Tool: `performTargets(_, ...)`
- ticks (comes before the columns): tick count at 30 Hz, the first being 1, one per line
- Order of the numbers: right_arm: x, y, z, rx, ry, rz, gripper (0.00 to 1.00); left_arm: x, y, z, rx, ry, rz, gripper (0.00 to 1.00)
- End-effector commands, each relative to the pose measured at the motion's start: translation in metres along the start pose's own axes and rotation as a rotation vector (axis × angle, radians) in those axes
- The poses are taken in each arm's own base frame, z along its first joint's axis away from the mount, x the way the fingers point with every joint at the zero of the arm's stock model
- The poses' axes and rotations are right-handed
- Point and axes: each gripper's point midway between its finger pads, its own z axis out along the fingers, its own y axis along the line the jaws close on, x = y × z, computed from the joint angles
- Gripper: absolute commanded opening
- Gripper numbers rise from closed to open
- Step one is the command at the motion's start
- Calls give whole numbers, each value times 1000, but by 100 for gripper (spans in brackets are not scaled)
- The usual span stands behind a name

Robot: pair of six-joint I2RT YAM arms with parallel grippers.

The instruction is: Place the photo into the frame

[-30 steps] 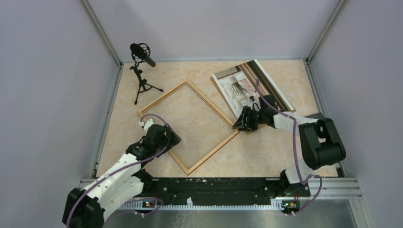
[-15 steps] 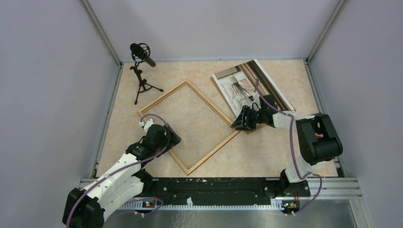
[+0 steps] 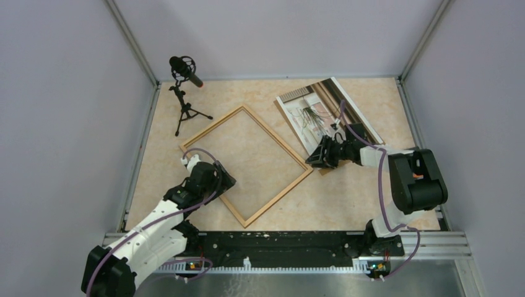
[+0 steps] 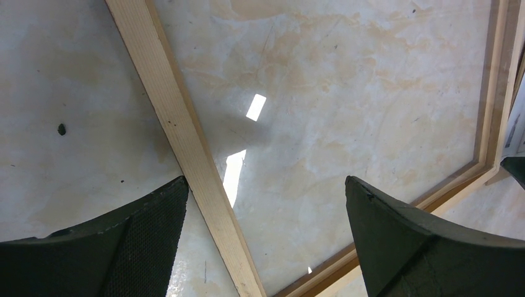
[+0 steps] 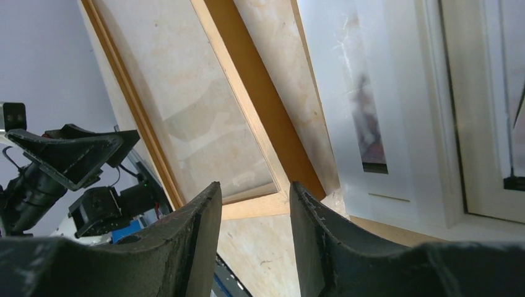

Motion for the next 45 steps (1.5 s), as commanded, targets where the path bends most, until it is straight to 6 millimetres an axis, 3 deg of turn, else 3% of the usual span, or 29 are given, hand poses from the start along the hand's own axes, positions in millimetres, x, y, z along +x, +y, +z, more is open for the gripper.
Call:
performTargets(1, 7, 4, 0, -57, 17, -10, 44, -6, -13, -1, 51, -20, -23, 98)
performTargets(12, 21, 4, 5, -64, 61, -13, 44, -7, -17, -2, 59, -14, -28, 98)
performTargets(26, 8, -4, 12, -17, 26, -14, 44, -5, -15, -2, 57, -13, -30, 98)
performTargets(45, -7, -8, 3, 14, -26, -21, 45, -6, -15, -1, 53, -14, -27, 98)
